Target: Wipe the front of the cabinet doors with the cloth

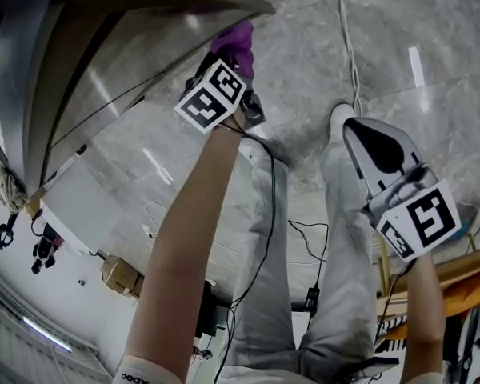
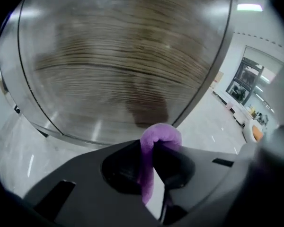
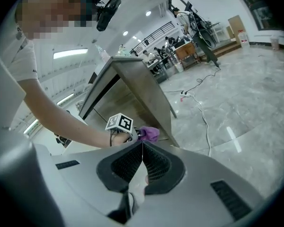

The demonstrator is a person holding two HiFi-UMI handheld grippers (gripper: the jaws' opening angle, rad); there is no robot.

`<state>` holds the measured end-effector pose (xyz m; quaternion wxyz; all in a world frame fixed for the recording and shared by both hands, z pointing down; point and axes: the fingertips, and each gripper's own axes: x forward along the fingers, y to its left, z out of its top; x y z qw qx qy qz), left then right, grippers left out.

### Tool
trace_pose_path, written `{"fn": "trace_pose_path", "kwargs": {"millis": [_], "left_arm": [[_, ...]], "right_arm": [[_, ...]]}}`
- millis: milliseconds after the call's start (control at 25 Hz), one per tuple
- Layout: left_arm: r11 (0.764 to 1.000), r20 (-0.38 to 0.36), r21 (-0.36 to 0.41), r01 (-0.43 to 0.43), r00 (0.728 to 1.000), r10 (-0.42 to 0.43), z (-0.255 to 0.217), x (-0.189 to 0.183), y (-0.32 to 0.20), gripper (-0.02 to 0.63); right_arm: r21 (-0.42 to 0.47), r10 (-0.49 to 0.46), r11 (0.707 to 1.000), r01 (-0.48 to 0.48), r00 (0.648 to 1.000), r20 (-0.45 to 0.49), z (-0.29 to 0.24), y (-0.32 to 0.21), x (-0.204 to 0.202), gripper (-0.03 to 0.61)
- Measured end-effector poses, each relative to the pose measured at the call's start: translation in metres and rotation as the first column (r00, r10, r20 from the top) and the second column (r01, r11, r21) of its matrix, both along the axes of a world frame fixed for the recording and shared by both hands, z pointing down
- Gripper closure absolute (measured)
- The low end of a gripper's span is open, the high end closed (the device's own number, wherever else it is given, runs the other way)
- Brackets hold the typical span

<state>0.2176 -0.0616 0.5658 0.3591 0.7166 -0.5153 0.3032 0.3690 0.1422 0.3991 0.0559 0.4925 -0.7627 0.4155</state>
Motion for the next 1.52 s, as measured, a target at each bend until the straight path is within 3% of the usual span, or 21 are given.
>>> {"fn": "trace_pose_path", "kwargs": {"millis": [200, 400, 520, 640, 1000, 1320, 1520], "left_arm": [[0.999, -0.034, -0.023, 0.026, 0.999, -0.027, 0.013, 0.042, -0.010, 0.561], [0.998, -0.025, -0.027, 0.064, 0.998, -0.064, 0.017, 0.032, -0.025, 0.561], [0.996, -0.017, -0.023, 0.088, 0.996, -0.088, 0.016, 0.007, -0.036, 0.561], [0.999, -0.004, -0.026, 0.048, 0.999, -0.048, 0.015, -0.016, -0.041, 0.561], [0.998, 0.001, -0.034, 0.052, 0.999, -0.052, 0.014, -0.102, -0.054, 0.561], [0.993, 0.067, -0.035, 0.115, 0.991, -0.113, 0.019, -0.192, -0.069, 0.561], [0.974, 0.133, -0.010, 0.225, 0.966, -0.221, 0.016, -0.245, -0.076, 0.561]], "right_arm": [[-0.004, 0.062, 0.998, -0.062, 0.998, -0.011, 0.011, 0.001, 0.036, 0.552], [-0.016, 0.134, 0.991, -0.134, 0.991, -0.020, 0.019, 0.004, 0.052, 0.552], [-0.023, 0.152, 0.988, -0.153, 0.988, -0.031, 0.025, 0.006, 0.047, 0.552], [-0.028, 0.162, 0.986, -0.163, 0.986, -0.032, 0.026, 0.006, 0.029, 0.552], [-0.006, 0.123, 0.992, -0.123, 0.992, -0.011, 0.022, -0.014, -0.058, 0.552], [-0.007, 0.110, 0.994, -0.110, 0.994, 0.015, 0.033, -0.025, -0.111, 0.552], [-0.012, 0.096, 0.995, -0.096, 0.995, 0.017, 0.038, -0.025, -0.118, 0.552]]}}
